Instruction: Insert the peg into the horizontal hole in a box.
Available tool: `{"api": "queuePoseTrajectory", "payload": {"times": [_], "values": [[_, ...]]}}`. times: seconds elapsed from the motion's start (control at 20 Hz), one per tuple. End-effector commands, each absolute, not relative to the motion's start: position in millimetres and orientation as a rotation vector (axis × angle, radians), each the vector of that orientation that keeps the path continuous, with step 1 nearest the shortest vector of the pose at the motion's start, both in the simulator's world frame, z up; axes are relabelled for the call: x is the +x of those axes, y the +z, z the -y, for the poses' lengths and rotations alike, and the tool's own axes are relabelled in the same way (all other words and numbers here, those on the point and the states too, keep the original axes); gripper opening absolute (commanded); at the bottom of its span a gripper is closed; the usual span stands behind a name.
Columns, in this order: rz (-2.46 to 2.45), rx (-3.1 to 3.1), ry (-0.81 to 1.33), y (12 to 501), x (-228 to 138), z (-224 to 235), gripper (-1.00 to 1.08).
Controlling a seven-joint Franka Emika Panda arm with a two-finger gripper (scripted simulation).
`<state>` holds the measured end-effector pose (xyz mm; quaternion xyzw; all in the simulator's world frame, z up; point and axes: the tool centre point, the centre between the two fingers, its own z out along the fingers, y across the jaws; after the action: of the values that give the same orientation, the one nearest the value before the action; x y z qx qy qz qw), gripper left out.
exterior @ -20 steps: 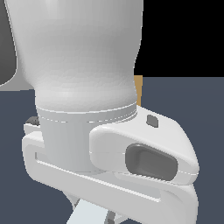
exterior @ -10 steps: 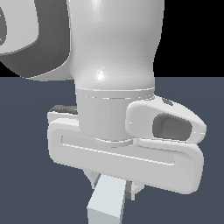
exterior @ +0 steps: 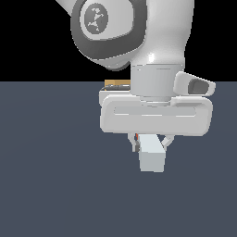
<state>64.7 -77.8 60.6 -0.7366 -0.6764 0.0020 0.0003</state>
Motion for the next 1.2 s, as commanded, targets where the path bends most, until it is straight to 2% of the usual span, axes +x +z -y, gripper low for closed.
{"api": "queuePoseTrajectory", "payload": {"times": [0.0, 0.6, 1.15], "values": [[2.195, -2.251, 0.003, 73, 82, 47, -1.00], [2.458, -1.959, 0.001, 113, 129, -90, -1.00], [2.558, -1.824, 0.000, 130, 139, -150, -1.00]]}}
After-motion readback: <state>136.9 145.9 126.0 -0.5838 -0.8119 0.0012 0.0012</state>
